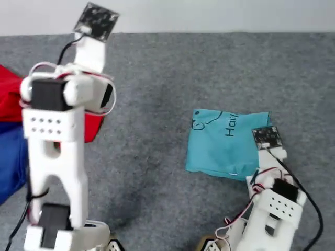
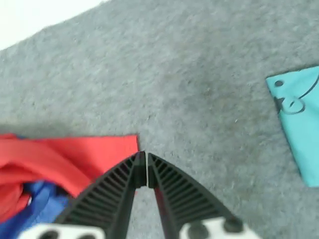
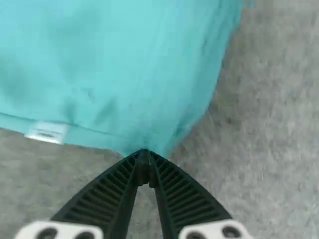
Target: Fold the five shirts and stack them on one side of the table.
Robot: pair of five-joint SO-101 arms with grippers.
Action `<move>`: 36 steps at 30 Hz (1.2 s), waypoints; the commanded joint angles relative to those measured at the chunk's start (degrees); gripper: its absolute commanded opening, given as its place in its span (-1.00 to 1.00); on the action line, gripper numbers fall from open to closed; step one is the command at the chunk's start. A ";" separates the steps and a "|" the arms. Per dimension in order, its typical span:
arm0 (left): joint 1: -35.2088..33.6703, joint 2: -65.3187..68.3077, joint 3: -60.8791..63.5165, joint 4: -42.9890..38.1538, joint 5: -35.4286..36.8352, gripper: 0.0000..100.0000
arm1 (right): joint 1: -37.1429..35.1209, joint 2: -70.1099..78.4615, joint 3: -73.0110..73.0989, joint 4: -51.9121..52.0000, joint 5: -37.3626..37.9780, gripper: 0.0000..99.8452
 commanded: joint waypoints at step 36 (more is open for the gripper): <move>-1.14 -11.87 9.89 1.14 -0.53 -0.97 | 2.07 -0.22 -11.96 5.23 0.18 -0.97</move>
